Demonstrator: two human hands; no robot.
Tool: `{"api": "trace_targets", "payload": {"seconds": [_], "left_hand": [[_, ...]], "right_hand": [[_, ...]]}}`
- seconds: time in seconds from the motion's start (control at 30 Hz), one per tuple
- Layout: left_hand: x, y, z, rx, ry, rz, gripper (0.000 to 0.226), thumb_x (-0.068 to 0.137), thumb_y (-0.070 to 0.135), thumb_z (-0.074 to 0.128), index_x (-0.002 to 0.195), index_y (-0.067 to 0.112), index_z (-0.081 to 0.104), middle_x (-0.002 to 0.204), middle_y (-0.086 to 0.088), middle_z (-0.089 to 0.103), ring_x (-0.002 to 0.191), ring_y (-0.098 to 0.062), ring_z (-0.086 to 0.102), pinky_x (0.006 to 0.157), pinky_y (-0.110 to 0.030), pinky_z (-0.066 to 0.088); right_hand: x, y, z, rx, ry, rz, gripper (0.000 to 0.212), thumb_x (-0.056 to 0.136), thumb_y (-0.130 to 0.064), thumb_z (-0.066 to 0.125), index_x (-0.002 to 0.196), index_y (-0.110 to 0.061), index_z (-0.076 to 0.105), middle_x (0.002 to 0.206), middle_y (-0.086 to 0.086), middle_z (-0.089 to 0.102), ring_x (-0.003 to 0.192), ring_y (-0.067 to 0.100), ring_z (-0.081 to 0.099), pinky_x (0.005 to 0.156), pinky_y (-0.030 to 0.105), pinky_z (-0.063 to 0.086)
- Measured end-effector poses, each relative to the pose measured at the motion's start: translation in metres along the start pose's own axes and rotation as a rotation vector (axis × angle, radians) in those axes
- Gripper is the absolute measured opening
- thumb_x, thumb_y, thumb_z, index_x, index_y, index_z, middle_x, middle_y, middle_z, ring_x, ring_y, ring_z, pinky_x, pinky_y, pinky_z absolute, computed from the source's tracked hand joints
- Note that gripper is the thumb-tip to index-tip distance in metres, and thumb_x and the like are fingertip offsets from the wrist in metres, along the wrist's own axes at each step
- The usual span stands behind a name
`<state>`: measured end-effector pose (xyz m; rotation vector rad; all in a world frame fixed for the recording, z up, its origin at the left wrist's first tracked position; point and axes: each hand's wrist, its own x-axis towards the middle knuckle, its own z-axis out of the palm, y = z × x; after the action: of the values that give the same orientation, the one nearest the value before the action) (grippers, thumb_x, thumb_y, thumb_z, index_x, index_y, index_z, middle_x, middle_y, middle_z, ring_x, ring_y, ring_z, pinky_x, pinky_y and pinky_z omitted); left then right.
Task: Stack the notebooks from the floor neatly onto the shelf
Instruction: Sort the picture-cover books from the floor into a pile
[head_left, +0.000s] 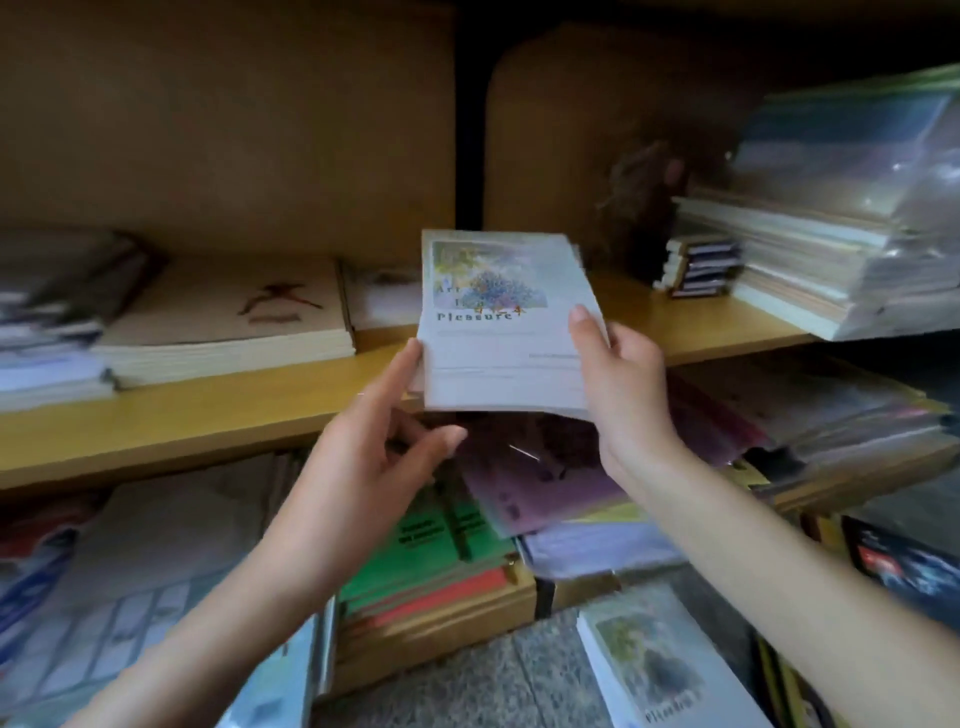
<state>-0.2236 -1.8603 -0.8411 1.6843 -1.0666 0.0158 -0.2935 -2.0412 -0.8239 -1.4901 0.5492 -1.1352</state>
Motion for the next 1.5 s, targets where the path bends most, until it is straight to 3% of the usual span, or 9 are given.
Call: {"api": "trace_targets", "payload": {"seconds": [0.17,0.27,0.43,0.67,0.77,0.9,1.07,1.23,1.5], "left_hand": [[0.024,-0.014,-0.022,0.032,0.155,-0.103,0.071,0.072,0.066,0.058,0.131,0.028,0.051,0.079,0.009,0.071,0.068,-0.012,0.067,0.067,-0.046,0.056],[0.034,-0.016,-0.028,0.085,0.163,-0.138,0.063,0.071,0.057,0.057,0.128,0.031,0.049,0.101,0.009,0.068,0.066,-0.007,0.069,0.063,-0.038,0.058],[0.050,-0.016,-0.030,0.348,0.152,-0.131,0.033,0.087,0.037,0.060,0.119,0.034,0.052,0.095,0.015,0.065,0.052,-0.003,0.063,0.058,-0.030,0.056],[0.066,-0.013,-0.031,0.793,0.137,-0.015,0.033,0.089,0.044,0.053,0.121,0.035,0.053,0.093,0.016,0.068,0.073,-0.007,0.063,0.054,-0.020,0.046],[0.075,-0.016,-0.032,0.828,0.171,-0.014,0.037,0.086,0.050,0.055,0.119,0.032,0.056,0.096,0.016,0.068,0.076,-0.007,0.063,0.057,-0.021,0.048],[0.081,-0.019,-0.027,0.876,0.260,-0.004,0.032,0.084,0.042,0.062,0.112,0.028,0.059,0.096,0.008,0.067,0.076,-0.016,0.064,0.054,-0.024,0.045],[0.076,-0.033,-0.021,0.816,0.166,0.289,0.005,0.084,0.024,0.061,0.088,0.026,0.063,0.088,0.009,0.058,0.059,-0.009,0.057,0.042,-0.019,0.046],[0.082,-0.039,-0.022,0.835,-0.055,0.394,0.033,0.088,0.031,0.039,0.100,0.029,0.069,0.093,0.011,0.068,0.077,-0.008,0.066,0.055,-0.021,0.054],[0.079,-0.040,-0.019,0.858,-0.035,0.187,0.050,0.093,0.052,0.027,0.136,0.031,0.041,0.126,0.011,0.052,0.111,-0.009,0.053,0.090,-0.022,0.041]], "right_hand": [[0.034,-0.008,0.045,-0.108,-0.130,0.121,0.033,0.093,-0.032,0.055,0.068,-0.012,0.049,0.069,0.007,0.047,0.065,0.017,0.045,0.059,0.028,0.030],[0.041,-0.009,0.058,-0.138,-0.125,0.091,0.037,0.092,-0.031,0.055,0.062,-0.011,0.045,0.066,0.006,0.044,0.063,0.017,0.042,0.057,0.029,0.027],[0.058,-0.007,0.065,-0.247,-0.171,0.149,0.027,0.093,-0.029,0.049,0.076,-0.008,0.053,0.069,0.002,0.051,0.061,0.016,0.052,0.050,0.025,0.042],[0.067,0.001,0.069,-0.598,-0.245,0.026,0.043,0.098,-0.046,0.034,0.066,-0.018,0.040,0.056,-0.005,0.036,0.049,0.013,0.037,0.046,0.026,0.025],[0.075,0.005,0.075,-0.511,-0.221,0.027,0.042,0.098,-0.047,0.035,0.097,-0.013,0.059,0.066,-0.006,0.048,0.058,0.008,0.047,0.048,0.024,0.032],[0.077,0.010,0.077,-0.593,-0.314,-0.044,0.054,0.094,-0.055,0.036,0.132,-0.018,0.048,0.108,-0.008,0.059,0.082,0.005,0.054,0.059,0.020,0.038],[0.064,0.012,0.070,-0.780,-0.154,-0.511,0.021,0.094,-0.035,0.046,0.104,-0.022,0.059,0.090,-0.011,0.058,0.076,0.004,0.052,0.052,0.010,0.032],[0.048,0.013,0.059,-0.930,-0.329,-0.657,0.025,0.094,-0.031,0.046,0.072,-0.025,0.054,0.049,-0.008,0.045,0.041,0.005,0.042,0.036,0.015,0.023],[0.049,0.015,0.059,-0.938,-0.606,-0.526,0.023,0.091,-0.043,0.046,0.110,-0.033,0.051,0.113,-0.017,0.047,0.108,0.000,0.041,0.077,0.016,0.035]]}}
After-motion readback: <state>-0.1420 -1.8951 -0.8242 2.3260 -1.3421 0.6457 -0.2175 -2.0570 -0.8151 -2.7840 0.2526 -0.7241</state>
